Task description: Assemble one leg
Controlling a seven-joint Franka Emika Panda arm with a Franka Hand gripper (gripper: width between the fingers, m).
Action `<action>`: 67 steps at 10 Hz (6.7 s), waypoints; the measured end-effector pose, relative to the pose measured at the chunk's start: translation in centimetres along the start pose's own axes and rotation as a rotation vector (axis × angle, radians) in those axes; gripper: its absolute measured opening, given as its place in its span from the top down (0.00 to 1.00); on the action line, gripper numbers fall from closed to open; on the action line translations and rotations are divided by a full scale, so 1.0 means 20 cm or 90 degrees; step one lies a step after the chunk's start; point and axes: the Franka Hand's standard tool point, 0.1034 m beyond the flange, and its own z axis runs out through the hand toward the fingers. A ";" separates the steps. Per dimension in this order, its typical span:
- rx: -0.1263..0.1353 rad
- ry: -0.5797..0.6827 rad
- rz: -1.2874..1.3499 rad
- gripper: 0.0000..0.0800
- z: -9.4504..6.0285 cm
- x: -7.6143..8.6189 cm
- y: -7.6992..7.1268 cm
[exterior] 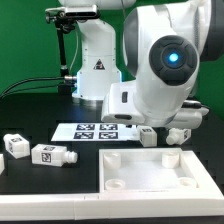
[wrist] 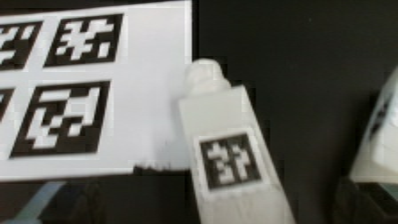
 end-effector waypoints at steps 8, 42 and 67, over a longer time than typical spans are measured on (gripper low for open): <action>-0.004 -0.001 0.000 0.19 0.12 0.04 -0.01; 0.040 0.968 -0.130 0.64 -1.02 0.46 -0.19; 0.037 0.689 -0.131 0.19 -1.04 0.49 -0.19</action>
Offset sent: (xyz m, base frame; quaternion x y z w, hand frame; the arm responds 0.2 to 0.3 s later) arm -0.0108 0.0084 -0.0145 0.0081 0.0059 0.0179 0.9998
